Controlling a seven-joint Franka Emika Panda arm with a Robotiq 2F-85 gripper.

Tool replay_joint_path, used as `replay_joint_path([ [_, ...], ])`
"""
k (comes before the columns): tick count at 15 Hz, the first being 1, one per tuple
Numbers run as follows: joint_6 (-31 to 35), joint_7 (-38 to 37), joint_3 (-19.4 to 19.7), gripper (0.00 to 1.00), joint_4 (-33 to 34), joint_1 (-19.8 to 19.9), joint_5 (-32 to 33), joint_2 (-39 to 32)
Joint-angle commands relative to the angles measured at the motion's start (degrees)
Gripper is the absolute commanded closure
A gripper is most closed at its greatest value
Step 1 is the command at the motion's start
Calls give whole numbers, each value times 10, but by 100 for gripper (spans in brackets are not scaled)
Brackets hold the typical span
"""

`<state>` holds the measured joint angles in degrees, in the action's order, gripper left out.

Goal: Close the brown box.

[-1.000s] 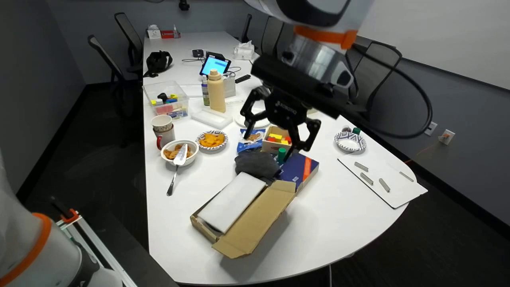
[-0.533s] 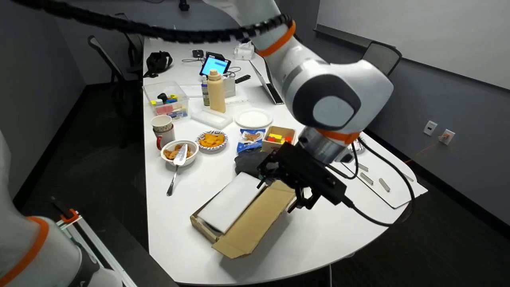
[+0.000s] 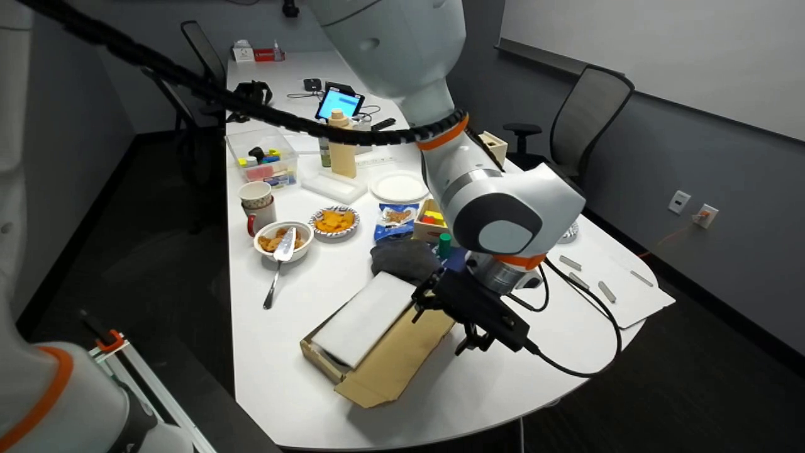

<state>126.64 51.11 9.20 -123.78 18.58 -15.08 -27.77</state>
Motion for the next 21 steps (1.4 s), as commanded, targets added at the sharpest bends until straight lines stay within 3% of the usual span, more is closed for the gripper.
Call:
replay_joint_path([
  [1, 14, -1, -26, 0, 26, 22, -3, -35],
  [3, 16, -2, -33, 0, 28, 26, -2, -44],
  [4, 17, -2, -37, 25, 28, 28, -2, -46],
  [6, 15, -1, -43, 33, 31, 32, -2, -52],
  [14, 19, 5, -55, 96, 17, 33, 2, -35],
  [17, 48, -7, -52, 100, -8, 18, 16, -17],
  [21, 94, -32, -46, 98, -58, -12, 51, 21],
])
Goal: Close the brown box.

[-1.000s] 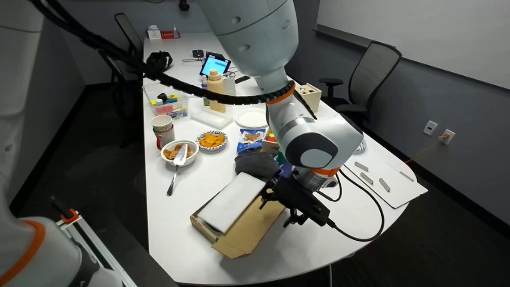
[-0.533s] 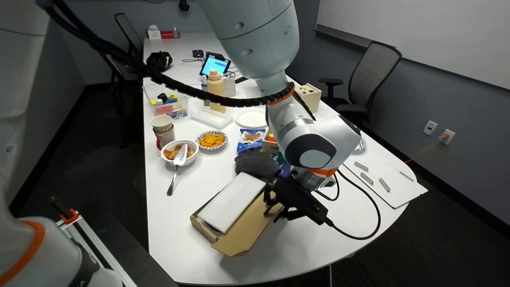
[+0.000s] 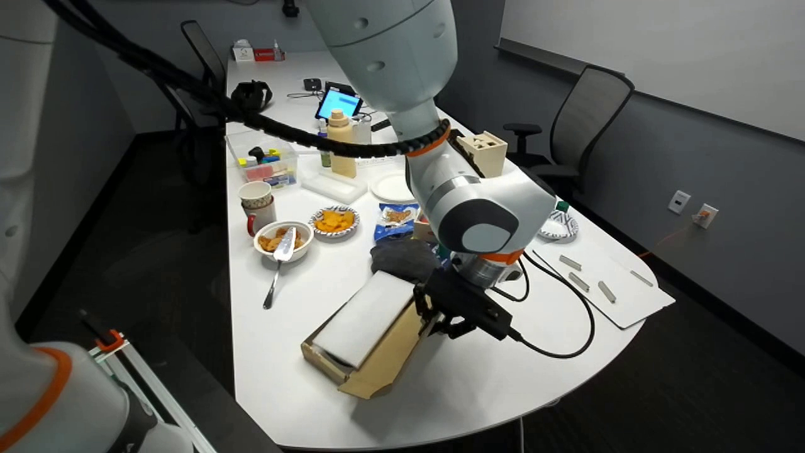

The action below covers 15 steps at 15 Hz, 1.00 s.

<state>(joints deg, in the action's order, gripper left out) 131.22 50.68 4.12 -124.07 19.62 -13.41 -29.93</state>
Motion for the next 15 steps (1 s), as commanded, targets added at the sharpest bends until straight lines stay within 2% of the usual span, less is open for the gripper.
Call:
replay_joint_path([
  [1, 67, -44, 9, 98, -71, -34, 51, 53],
  [7, 173, -200, 40, 98, -164, -107, 221, 102],
  [11, 211, -309, 63, 98, -215, -149, 340, 136],
  [15, 216, -399, 78, 98, -251, -181, 438, 162],
])
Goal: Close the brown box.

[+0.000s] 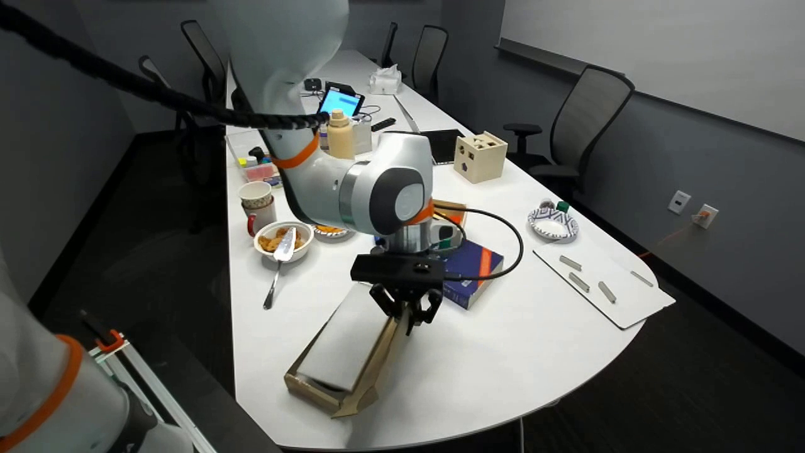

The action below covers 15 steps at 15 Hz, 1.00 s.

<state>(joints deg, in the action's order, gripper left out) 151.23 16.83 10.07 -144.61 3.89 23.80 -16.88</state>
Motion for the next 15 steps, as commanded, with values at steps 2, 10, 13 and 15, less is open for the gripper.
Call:
replay_joint_path([
  [2, 11, -90, 16, 98, -59, -31, 93, 39],
  [10, 6, -91, -17, 98, -108, -22, 47, 65],
  [13, 27, -124, -14, 98, -102, -26, 56, 74],
  [15, 37, -154, -9, 98, -92, -31, 72, 72],
])
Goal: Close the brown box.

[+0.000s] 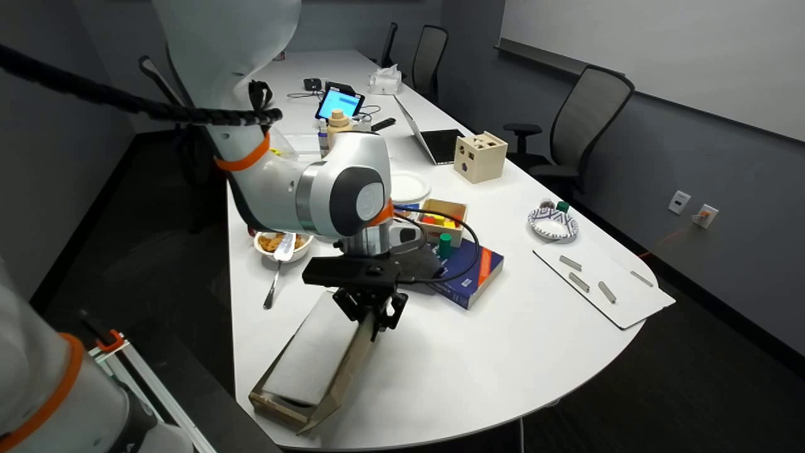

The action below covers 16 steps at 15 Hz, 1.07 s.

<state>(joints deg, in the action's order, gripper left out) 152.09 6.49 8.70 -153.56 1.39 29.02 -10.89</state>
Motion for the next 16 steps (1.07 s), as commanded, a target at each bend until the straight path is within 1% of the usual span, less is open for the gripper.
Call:
replay_joint_path([
  [1, 38, -70, 9, 98, 0, -9, 35, 14],
  [4, 59, -129, 22, 98, 17, -17, 78, 12],
  [8, 64, -200, 33, 98, 36, -21, 124, 14],
  [12, 59, -288, 46, 98, 41, -41, 212, 9],
  [13, 62, -303, 45, 67, 39, -45, 227, 4],
  [14, 65, -316, 43, 65, 37, -47, 237, 0],
  [16, 69, -318, 36, 52, 29, -48, 234, -3],
])
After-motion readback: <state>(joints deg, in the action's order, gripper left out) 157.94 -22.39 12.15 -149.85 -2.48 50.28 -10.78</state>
